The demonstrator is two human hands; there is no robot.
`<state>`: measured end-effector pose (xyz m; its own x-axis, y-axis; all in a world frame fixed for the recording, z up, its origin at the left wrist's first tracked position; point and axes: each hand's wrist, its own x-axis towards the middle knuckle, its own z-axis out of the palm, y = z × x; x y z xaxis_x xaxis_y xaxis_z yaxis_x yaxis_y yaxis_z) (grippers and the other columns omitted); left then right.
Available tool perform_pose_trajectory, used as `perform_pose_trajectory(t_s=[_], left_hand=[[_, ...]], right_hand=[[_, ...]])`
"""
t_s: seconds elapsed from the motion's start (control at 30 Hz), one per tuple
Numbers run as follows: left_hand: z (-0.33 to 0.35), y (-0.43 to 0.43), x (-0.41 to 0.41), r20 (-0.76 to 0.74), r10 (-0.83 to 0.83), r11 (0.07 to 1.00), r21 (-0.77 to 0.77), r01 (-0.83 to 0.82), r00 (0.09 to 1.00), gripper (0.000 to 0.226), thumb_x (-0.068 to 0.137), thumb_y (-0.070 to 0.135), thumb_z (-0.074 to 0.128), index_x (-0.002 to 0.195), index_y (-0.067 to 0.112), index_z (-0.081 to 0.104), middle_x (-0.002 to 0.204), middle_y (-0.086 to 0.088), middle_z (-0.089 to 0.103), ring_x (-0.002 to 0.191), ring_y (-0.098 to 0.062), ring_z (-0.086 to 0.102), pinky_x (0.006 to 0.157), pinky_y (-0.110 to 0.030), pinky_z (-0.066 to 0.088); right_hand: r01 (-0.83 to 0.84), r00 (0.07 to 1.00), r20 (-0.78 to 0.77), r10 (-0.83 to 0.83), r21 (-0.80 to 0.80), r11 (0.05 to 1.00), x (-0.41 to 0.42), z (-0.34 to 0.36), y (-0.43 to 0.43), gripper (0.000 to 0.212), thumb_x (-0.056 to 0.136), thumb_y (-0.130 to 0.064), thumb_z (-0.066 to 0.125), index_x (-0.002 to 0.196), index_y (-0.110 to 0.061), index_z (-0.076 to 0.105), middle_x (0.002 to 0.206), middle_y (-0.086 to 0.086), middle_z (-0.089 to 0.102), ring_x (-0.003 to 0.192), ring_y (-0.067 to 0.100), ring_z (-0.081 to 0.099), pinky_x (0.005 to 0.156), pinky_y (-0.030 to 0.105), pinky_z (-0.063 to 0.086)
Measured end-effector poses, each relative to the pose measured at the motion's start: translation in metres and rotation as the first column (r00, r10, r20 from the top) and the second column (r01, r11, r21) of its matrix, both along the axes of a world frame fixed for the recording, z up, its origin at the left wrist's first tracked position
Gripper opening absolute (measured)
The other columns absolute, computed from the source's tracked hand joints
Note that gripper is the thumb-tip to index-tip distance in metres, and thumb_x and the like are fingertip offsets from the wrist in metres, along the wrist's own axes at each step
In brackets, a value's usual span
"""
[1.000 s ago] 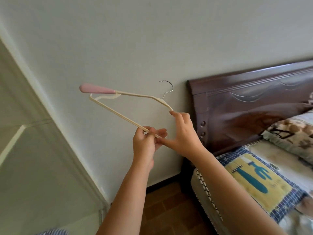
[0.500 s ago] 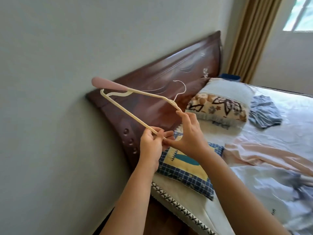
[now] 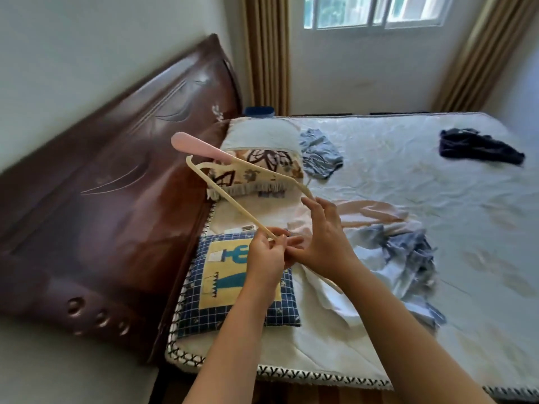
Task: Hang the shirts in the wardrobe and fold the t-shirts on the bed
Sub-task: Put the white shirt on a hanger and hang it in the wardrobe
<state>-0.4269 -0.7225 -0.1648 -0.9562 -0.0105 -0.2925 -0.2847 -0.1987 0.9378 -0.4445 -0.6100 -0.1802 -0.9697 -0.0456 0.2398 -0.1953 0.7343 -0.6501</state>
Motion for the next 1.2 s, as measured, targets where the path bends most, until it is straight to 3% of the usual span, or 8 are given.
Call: perform_pose_trajectory(t_s=[0.07, 0.23, 0.43, 0.57, 0.83, 1.0, 1.2], left_hand=[[-0.004, 0.002, -0.013, 0.016, -0.065, 0.998, 0.007, 0.065, 0.998, 0.014, 0.100, 0.005, 0.040, 0.091, 0.013, 0.046, 0.094, -0.016, 0.068, 0.073, -0.015, 0.067, 0.062, -0.023, 0.057], [-0.006, 0.003, -0.049, 0.015, -0.242, 0.969, 0.044, 0.242, 0.970, 0.008, 0.099, 0.005, 0.041, 0.094, 0.008, 0.046, 0.080, -0.007, 0.069, 0.066, -0.011, 0.068, 0.065, -0.025, 0.057], [-0.015, 0.039, -0.069, 0.029, -0.448, 0.893, -0.037, 0.449, 0.893, 0.013, 0.100, 0.011, 0.042, 0.089, 0.013, 0.049, 0.072, -0.001, 0.071, 0.074, -0.014, 0.066, 0.071, -0.030, 0.055], [-0.019, 0.083, -0.063, 0.055, -0.567, 0.822, -0.024, 0.569, 0.822, 0.016, 0.100, 0.011, 0.041, 0.086, 0.014, 0.049, 0.062, 0.005, 0.069, 0.072, -0.015, 0.064, 0.062, -0.026, 0.052], [-0.024, 0.190, -0.011, 0.064, -0.746, 0.661, -0.045, 0.749, 0.663, 0.018, 0.102, 0.012, 0.037, 0.088, 0.014, 0.048, 0.070, -0.001, 0.065, 0.066, -0.014, 0.061, 0.061, -0.026, 0.053], [-0.025, 0.247, 0.016, 0.032, -0.803, 0.593, -0.042, 0.804, 0.595, 0.016, 0.102, 0.013, 0.036, 0.089, 0.015, 0.045, 0.062, 0.000, 0.069, 0.065, -0.019, 0.062, 0.063, -0.032, 0.052], [-0.038, 0.299, 0.029, 0.025, -0.811, 0.584, -0.027, 0.812, 0.584, 0.015, 0.101, 0.011, 0.040, 0.088, 0.010, 0.048, 0.074, -0.012, 0.064, 0.061, -0.020, 0.063, 0.063, -0.037, 0.053]], right_hand=[[0.072, 0.997, 0.010, -0.072, -0.001, 0.997, -0.006, -0.003, 0.002, 0.091, 0.069, -0.033, 0.079, 0.143, -0.014, 0.030, 0.140, 0.011, 0.028, 0.131, 0.027, 0.030, 0.109, 0.038, 0.032], [0.240, 0.971, 0.002, -0.240, -0.007, 0.971, -0.023, -0.003, 0.005, 0.091, 0.067, -0.033, 0.080, 0.142, -0.014, 0.032, 0.138, 0.012, 0.031, 0.129, 0.027, 0.031, 0.107, 0.039, 0.032], [0.426, 0.905, 0.024, -0.425, -0.013, 0.905, -0.016, -0.004, 0.037, 0.087, 0.068, -0.033, 0.079, 0.141, -0.016, 0.034, 0.134, 0.010, 0.034, 0.126, 0.024, 0.035, 0.106, 0.031, 0.032], [0.563, 0.826, 0.029, -0.563, -0.013, 0.826, 0.008, -0.002, 0.072, 0.086, 0.068, -0.034, 0.079, 0.140, -0.017, 0.035, 0.131, 0.007, 0.037, 0.123, 0.019, 0.037, 0.099, 0.019, 0.027], [0.778, 0.622, 0.065, -0.780, 0.057, 0.625, 0.080, 0.000, 0.155, 0.081, 0.072, -0.040, 0.076, 0.138, -0.019, 0.035, 0.132, 0.006, 0.034, 0.124, 0.021, 0.038, 0.099, 0.026, 0.034], [0.795, 0.593, 0.099, -0.799, 0.083, 0.601, 0.117, 0.001, 0.203, 0.075, 0.077, -0.041, 0.072, 0.139, -0.020, 0.035, 0.139, 0.006, 0.028, 0.130, 0.021, 0.032, 0.104, 0.028, 0.033], [0.786, 0.614, 0.113, -0.781, -0.002, 0.618, 0.150, -0.006, 0.261, 0.067, 0.080, -0.032, 0.072, 0.137, -0.020, 0.039, 0.138, 0.002, 0.029, 0.132, 0.017, 0.032, 0.099, 0.015, 0.024]])
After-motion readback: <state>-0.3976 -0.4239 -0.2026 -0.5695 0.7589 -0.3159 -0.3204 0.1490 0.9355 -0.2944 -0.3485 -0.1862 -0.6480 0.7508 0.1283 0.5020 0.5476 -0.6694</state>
